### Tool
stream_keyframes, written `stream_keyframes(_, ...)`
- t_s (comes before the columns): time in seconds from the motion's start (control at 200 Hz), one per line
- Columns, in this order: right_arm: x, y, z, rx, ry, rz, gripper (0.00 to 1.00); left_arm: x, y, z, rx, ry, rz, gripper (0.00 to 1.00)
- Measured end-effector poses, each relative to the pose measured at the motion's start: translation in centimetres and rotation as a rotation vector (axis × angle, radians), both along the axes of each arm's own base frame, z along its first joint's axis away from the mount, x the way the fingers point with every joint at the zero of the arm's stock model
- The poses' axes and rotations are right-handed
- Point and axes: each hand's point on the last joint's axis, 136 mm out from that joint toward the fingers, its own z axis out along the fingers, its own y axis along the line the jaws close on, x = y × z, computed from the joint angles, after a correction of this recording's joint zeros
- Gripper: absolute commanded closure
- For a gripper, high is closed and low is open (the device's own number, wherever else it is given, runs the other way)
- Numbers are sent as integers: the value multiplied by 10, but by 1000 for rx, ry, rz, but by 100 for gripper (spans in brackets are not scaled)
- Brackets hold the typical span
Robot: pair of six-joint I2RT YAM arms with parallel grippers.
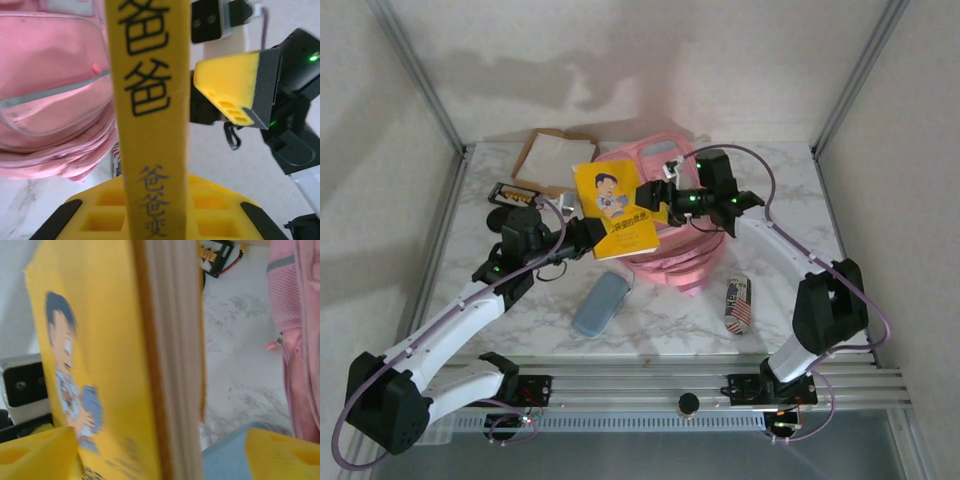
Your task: Pack books, pencil case, and school supplies into a backpack
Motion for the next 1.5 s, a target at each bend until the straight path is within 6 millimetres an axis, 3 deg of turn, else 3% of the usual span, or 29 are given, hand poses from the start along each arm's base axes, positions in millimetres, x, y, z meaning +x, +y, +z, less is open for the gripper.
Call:
stream_keyframes(0.165, -21, -7, -2, 63, 46, 31, 1, 2, -18, 13, -38, -34, -39, 100)
stream_keyframes(0.24, -33, -8, 4, 106, 58, 50, 8, 5, -23, 13, -45, -29, -44, 100)
stream_keyframes(0.345, -43, -16, 26, 171, 31, 52, 27, 11, -27, 5, -33, -11, -34, 100)
stream_keyframes(0.481, -42, -32, 51, 210, -29, 16, 61, 18, -31, 5, -5, -12, -21, 100)
stream_keyframes(0.596, -37, -42, 48, 198, -13, -16, 90, 17, -37, 18, -10, -51, -27, 100)
stream_keyframes(0.676, -34, -47, 44, 180, -18, -26, 100, 18, -41, 19, 3, -61, -33, 94)
stream_keyframes(0.766, -32, -53, 37, 155, -13, -39, 100, 20, -46, 14, 33, -53, -36, 78)
stream_keyframes(0.841, -30, -60, 33, 131, -16, -53, 100, 22, -50, 10, 71, -59, -43, 53)
stream_keyframes(0.876, -27, -67, 32, 118, -22, -75, 100, 24, -51, 8, 98, -69, -43, 48)
stream_keyframes(0.966, -12, -99, 29, 79, -29, -186, 100, 32, -52, 5, 201, -111, -23, 45)
stream_keyframes(1.142, 19, -182, 26, 0, -57, -472, 100, 56, -71, 3, 436, -247, -35, 41)
stream_keyframes(1.312, 21, -230, 11, -51, -41, -621, 100, 85, -106, -48, 731, -299, -105, 40)
stream_keyframes(1.497, 16, -261, -15, -79, 26, -717, 100, 82, -143, -117, 992, -364, -275, 28)
